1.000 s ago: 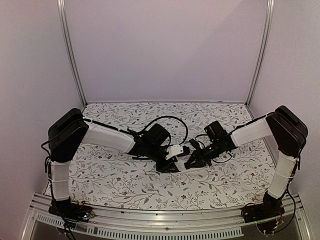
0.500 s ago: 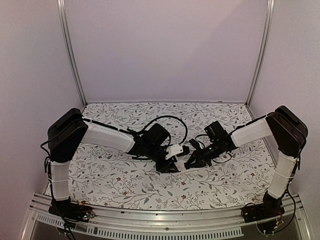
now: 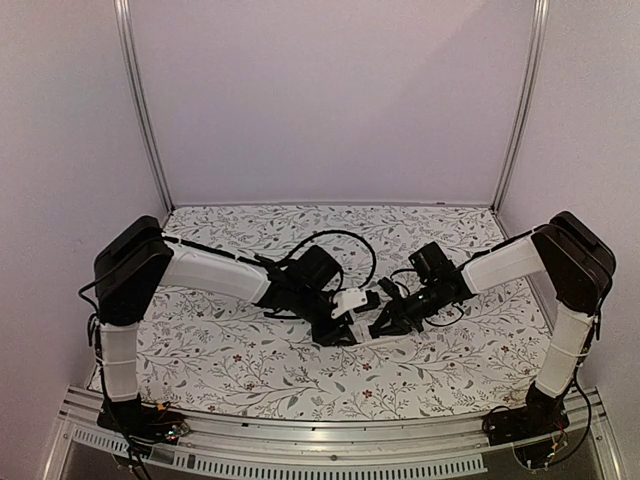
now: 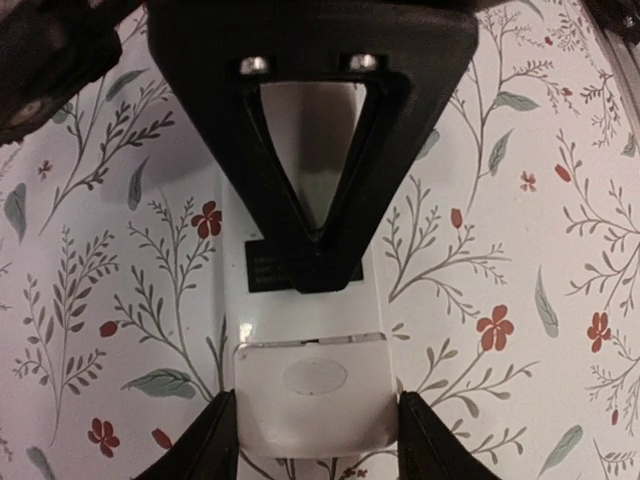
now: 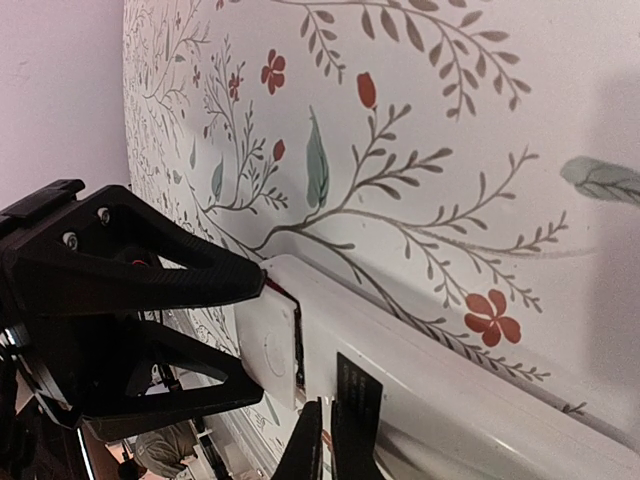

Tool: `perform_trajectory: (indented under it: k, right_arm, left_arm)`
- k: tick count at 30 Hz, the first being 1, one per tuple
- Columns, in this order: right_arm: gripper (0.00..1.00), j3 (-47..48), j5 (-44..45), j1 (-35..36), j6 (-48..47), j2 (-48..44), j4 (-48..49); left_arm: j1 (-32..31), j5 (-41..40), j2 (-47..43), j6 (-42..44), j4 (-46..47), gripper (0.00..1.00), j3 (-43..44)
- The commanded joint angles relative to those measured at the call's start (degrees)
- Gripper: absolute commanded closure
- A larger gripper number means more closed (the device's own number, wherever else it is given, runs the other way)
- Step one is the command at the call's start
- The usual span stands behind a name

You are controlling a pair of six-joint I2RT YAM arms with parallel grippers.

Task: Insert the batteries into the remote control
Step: Load the battery cover onto the remote control without the battery cover.

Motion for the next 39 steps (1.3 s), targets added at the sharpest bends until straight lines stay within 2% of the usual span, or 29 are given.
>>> perform_trajectory:
  k: [1, 9, 21, 39]
  right_arm:
    - [0.96, -1.17, 1.82, 0.41, 0.51, 1.3, -1.15]
    - [0.95, -1.21, 1.72, 0.47, 0.35, 1.26, -1.22]
    - [0.95, -1.26, 1.81, 0.41, 0.25, 1.43, -1.29]
    - [0.95, -1.02, 1.43, 0.45, -0.08, 1.7, -1.52]
  left_arm:
    - [-2.04, -0.42, 1.88, 0.45, -3.05, 0.49, 1.78]
    - [-2.13, -1.25, 3.34, 0.03, -3.64, 0.48, 2.2]
    - [-1.78, -7.39, 1.45, -0.13, -0.03, 0.5, 0.37]
    - [-0.06, -4.56, 1.31, 1.56, -1.87, 0.49, -0.6]
